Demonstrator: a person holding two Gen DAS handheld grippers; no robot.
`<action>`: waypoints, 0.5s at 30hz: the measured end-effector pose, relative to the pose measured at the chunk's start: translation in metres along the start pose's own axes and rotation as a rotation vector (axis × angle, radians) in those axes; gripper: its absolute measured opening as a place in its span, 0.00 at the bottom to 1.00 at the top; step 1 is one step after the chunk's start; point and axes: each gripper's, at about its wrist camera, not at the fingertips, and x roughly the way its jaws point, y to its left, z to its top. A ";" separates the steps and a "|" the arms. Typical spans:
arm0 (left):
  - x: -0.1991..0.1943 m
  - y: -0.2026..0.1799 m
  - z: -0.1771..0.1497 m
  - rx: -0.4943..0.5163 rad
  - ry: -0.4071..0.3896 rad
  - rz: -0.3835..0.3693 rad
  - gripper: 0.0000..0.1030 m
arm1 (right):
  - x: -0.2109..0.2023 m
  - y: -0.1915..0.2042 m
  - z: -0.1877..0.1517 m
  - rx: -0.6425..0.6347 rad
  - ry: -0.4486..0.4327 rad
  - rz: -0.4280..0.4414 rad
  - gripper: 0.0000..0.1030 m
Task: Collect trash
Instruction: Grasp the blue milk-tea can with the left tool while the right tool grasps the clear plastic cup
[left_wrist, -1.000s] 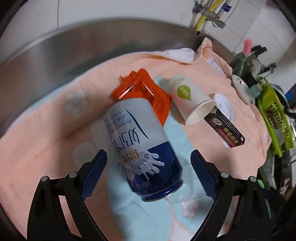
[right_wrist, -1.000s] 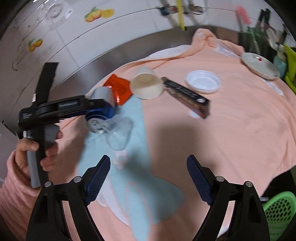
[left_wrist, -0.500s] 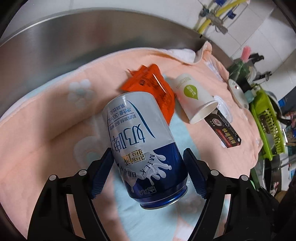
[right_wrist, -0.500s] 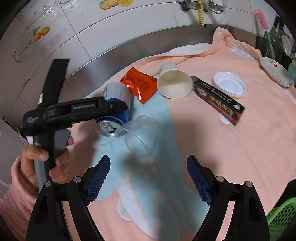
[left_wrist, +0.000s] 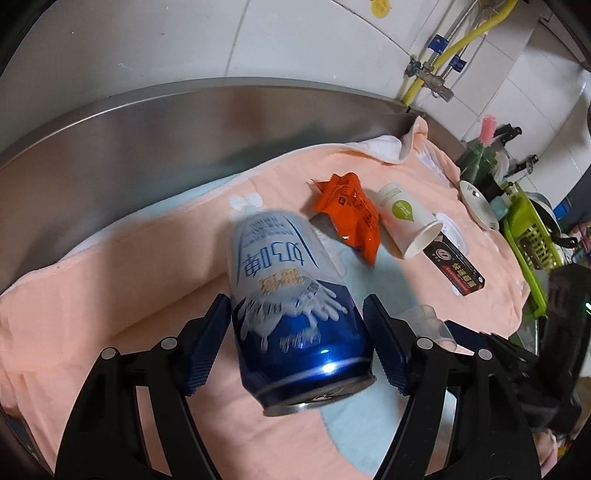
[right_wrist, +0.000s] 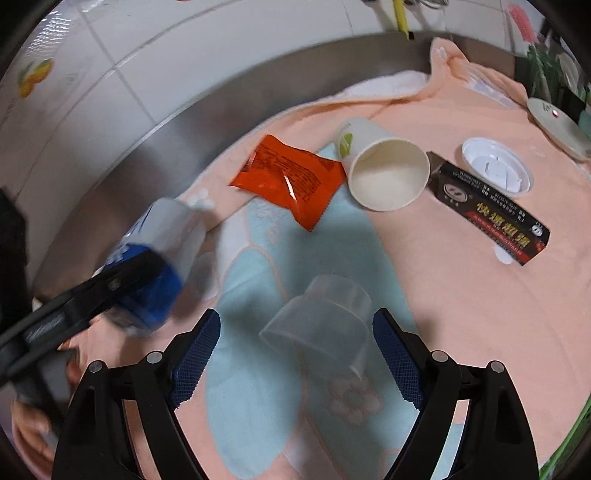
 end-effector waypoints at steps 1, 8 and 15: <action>-0.001 0.002 -0.001 -0.002 -0.001 -0.002 0.70 | 0.004 0.000 0.000 0.005 0.010 -0.007 0.78; -0.001 0.007 -0.008 0.002 0.006 -0.014 0.69 | 0.010 -0.015 -0.008 0.039 0.045 0.000 0.61; -0.010 0.000 -0.023 0.010 0.011 -0.066 0.69 | -0.018 -0.029 -0.028 0.031 0.022 0.032 0.60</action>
